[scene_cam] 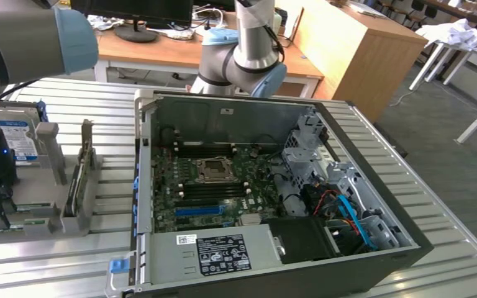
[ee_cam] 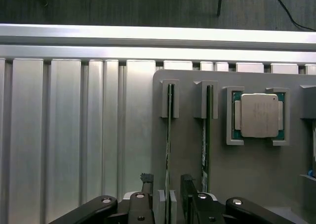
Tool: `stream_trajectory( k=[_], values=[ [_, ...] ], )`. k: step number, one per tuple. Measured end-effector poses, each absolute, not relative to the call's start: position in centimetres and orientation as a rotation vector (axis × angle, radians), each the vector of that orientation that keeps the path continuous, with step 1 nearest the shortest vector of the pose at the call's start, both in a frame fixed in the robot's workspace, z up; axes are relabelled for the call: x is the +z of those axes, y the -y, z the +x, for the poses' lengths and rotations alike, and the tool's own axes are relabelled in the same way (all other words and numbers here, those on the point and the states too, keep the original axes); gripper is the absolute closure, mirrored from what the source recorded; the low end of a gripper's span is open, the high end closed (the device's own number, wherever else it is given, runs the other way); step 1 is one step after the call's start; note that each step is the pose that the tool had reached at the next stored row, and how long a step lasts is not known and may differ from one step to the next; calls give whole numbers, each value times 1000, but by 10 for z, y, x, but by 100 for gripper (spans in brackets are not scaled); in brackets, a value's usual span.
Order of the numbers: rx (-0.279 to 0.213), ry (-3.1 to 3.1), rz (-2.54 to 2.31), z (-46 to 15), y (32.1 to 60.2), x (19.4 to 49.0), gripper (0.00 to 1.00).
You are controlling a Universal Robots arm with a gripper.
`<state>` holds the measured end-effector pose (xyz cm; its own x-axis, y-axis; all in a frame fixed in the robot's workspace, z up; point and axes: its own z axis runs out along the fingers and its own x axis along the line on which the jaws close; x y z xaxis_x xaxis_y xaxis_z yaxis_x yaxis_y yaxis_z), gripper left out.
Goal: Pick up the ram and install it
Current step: 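Pick up the ram and move it above insertion slot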
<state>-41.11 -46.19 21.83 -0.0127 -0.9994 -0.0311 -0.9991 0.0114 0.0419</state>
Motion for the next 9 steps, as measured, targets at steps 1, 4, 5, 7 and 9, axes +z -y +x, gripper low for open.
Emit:
stream_trajectory(
  k=[1,4,5,7,9],
  values=[
    [-81,2229,2202,-411,462,218,64],
    [-81,2229,2202,-411,462,216,64],
    [-81,2229,2202,-411,462,214,64],
    [-81,2229,2202,-411,462,212,64],
    [-81,2229,2202,-411,462,210,64]
  ],
)
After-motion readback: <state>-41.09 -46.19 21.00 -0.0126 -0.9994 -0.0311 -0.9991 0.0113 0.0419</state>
